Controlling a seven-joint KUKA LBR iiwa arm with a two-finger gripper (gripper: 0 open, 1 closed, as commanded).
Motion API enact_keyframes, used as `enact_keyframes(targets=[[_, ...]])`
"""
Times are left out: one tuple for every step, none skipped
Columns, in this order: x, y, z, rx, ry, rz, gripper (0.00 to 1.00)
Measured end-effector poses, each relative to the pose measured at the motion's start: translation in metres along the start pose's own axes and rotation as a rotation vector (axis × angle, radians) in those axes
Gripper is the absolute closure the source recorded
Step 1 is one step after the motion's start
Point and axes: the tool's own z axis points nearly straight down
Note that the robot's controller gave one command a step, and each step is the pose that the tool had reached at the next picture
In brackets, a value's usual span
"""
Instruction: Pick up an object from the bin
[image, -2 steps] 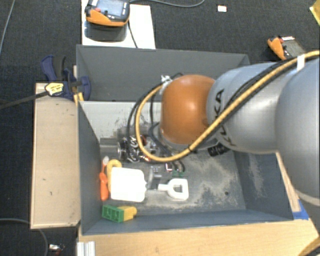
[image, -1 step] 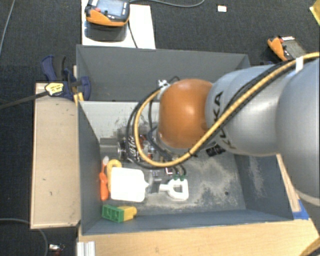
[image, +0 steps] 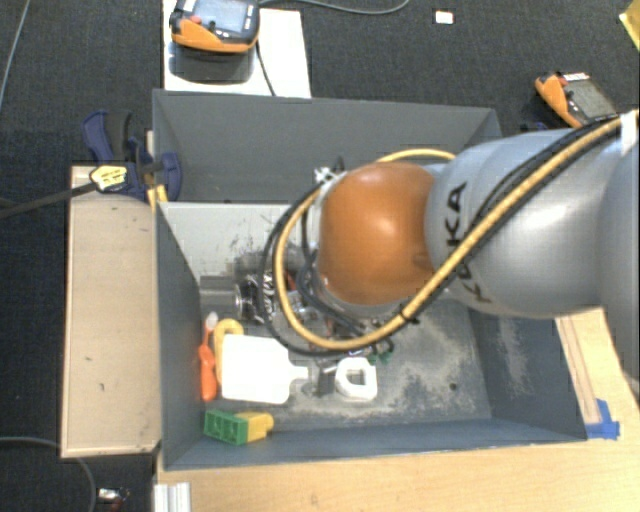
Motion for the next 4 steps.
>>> enact_keyframes(targets=[[0.0, -0.056, 0.023, 0.0, 0.002, 0.144, 0.0], [0.02, -0.039, 0.02, -0.001, -0.001, 0.039, 0.0], [0.025, -0.075, 0.066, 0.0, -0.007, 0.142, 0.0], [-0.004, -0.031, 0.111, 0.0, -0.02, -0.376, 1.0]])
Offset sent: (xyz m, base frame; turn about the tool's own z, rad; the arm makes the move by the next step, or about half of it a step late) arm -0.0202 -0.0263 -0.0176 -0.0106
